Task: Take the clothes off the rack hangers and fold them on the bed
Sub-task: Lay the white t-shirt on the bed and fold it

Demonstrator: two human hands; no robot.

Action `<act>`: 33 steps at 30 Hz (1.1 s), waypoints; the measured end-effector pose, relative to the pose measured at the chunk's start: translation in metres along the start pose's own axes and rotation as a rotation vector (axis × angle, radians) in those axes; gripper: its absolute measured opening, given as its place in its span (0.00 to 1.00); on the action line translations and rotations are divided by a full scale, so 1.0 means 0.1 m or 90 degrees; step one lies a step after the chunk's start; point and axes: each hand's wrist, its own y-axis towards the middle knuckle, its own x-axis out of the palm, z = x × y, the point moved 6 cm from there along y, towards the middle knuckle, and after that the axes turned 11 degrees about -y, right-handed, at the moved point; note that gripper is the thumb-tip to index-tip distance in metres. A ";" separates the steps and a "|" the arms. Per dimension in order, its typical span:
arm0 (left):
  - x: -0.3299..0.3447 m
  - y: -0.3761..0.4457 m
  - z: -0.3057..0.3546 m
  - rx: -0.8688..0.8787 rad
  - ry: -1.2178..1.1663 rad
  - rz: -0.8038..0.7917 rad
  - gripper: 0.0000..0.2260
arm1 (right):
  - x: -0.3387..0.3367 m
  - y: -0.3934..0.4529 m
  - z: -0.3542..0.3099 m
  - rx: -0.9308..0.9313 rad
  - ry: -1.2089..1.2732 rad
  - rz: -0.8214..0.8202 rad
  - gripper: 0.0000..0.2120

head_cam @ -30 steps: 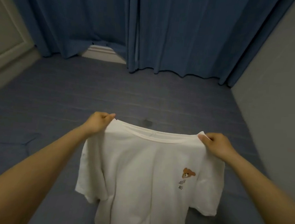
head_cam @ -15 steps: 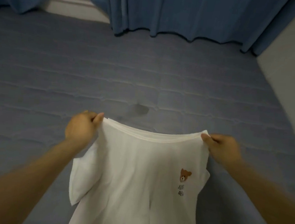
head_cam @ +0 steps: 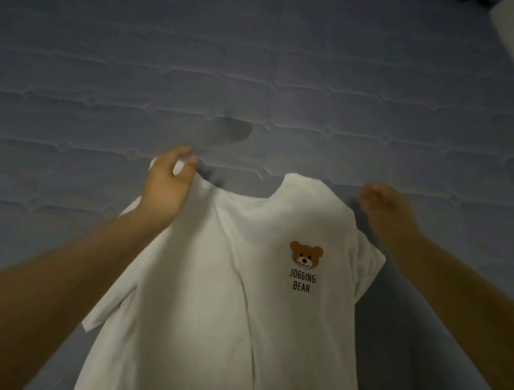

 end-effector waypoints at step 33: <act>2.21 -1.75 -0.38 0.083 0.652 -0.524 0.43 | -0.98 -0.20 1.97 0.162 -0.048 0.132 0.15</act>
